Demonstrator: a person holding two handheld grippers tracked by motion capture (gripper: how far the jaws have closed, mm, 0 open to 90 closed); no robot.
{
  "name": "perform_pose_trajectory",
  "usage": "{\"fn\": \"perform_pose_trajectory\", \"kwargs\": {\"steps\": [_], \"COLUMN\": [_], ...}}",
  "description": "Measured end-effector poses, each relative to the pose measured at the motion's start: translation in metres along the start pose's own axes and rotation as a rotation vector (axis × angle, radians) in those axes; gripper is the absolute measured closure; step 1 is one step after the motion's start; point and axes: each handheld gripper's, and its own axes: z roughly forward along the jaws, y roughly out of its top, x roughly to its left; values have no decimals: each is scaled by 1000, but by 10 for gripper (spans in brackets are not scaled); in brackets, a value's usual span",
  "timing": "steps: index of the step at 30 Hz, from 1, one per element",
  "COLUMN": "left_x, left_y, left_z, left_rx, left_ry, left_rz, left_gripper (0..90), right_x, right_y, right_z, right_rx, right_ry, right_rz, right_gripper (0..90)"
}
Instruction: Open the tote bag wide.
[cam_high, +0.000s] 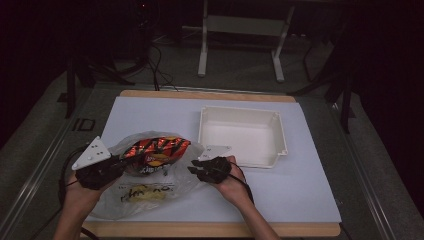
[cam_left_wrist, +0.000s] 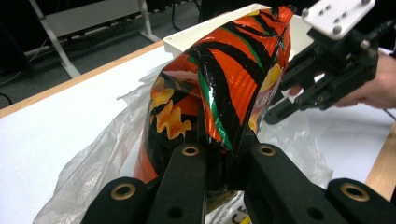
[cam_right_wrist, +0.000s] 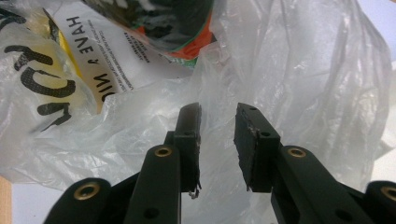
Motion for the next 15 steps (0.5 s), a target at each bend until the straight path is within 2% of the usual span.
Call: {"fn": "perform_pose_trajectory", "kwargs": {"steps": [9, 13, 15], "left_x": [5, 2, -1], "left_y": [7, 11, 12], "left_z": [-2, -3, -4], "left_rx": [-51, -50, -47], "left_ry": [-32, -33, -31], "left_rz": [-88, -98, -89], "left_gripper": [887, 887, 887], "right_x": [10, 14, 15], "right_y": [0, 3, 4], "right_z": [2, 2, 3], "right_rx": [2, -7, -8], "right_ry": [1, 7, 9], "right_rz": [-21, -29, -32], "right_gripper": [711, 711, 711]}}
